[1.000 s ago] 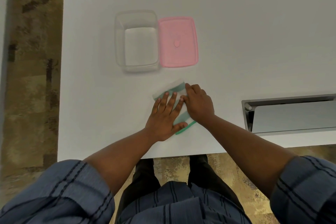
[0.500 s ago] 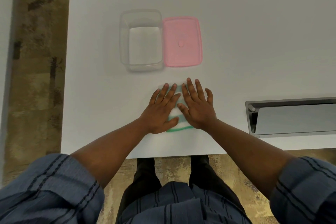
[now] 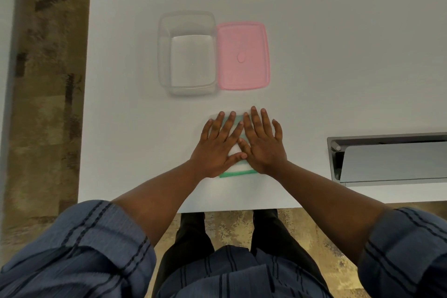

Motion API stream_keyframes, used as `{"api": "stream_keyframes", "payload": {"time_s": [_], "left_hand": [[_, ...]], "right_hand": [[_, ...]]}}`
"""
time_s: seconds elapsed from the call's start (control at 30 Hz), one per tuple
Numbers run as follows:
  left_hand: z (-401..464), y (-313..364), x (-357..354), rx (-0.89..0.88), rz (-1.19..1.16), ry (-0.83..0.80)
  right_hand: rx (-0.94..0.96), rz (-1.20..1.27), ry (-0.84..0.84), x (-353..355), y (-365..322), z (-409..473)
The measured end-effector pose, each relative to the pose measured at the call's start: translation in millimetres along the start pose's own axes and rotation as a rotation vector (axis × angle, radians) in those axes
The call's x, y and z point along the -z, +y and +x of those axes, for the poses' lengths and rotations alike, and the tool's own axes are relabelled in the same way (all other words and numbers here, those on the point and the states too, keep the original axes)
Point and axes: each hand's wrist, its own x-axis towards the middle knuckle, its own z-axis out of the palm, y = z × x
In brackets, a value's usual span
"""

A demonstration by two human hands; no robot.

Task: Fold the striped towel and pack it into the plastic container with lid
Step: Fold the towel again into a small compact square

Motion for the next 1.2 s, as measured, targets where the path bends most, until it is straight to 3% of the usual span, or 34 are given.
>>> {"api": "stream_keyframes", "payload": {"time_s": [0.1, 0.23, 0.43, 0.63, 0.8, 0.97, 1.2], "left_hand": [[-5.0, 16.0, 3.5, 0.288, -0.195, 0.112], [-3.2, 27.6, 15.1, 0.827, -0.784, 0.238], [-3.2, 31.9, 30.6, 1.09, -1.082, 0.163], [6.4, 24.1, 34.9, 1.162, -1.407, 0.102], [3.7, 10.0, 45.8, 1.032, -1.676, -0.016], [-1.3, -0.5, 63.7, 0.828, -1.883, -0.098], [8.7, -22.5, 105.7, 0.73, -1.997, -0.168]], "right_hand": [[-0.053, 0.151, 0.116, 7.0, -5.7, -4.3], [-0.296, 0.423, 0.203, 20.4, -18.1, -0.9], [-0.622, 0.678, -0.031, 40.8, -23.5, 6.5], [-0.743, 0.997, -0.081, 45.1, -22.3, 13.0], [-0.729, 1.317, -0.172, 46.2, -19.5, 14.5], [-0.632, 1.443, -0.209, 53.3, -26.2, 13.5], [-0.444, 1.669, -0.154, 71.7, -36.6, 28.4]]}}
